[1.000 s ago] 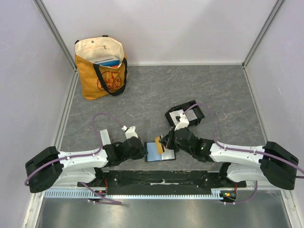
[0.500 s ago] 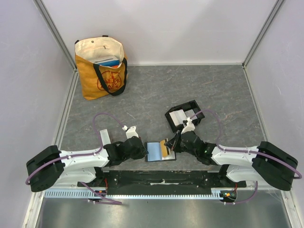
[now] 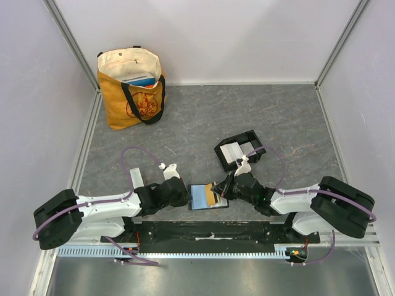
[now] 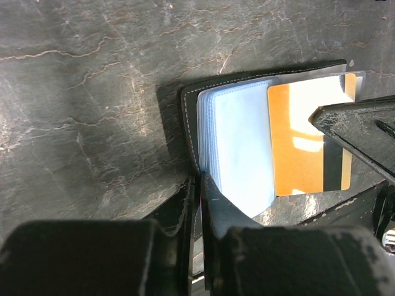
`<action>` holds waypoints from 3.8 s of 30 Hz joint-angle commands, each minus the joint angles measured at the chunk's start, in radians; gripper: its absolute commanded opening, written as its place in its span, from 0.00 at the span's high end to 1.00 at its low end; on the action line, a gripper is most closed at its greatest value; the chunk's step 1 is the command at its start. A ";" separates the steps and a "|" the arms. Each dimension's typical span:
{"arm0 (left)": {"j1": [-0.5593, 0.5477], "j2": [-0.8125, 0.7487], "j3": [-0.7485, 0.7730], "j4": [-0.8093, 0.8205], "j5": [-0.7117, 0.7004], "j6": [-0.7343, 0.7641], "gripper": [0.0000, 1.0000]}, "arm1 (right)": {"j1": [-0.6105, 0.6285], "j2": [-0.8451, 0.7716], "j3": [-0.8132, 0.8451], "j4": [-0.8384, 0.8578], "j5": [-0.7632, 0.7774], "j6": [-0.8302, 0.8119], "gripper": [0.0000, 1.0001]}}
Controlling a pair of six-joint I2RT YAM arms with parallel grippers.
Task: Put the credit cards into the card holder
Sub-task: Insert the credit card into the card holder.
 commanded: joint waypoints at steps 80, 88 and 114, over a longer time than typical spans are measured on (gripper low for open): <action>0.005 0.024 0.020 -0.035 -0.001 0.023 0.98 | -0.001 0.065 -0.081 0.217 0.017 0.042 1.00; 0.009 0.032 0.020 -0.035 0.001 0.023 0.98 | -0.001 0.137 -0.090 0.329 -0.019 0.054 1.00; 0.014 0.021 0.012 -0.028 0.001 0.017 0.98 | 0.065 0.166 0.055 0.021 0.022 0.052 0.95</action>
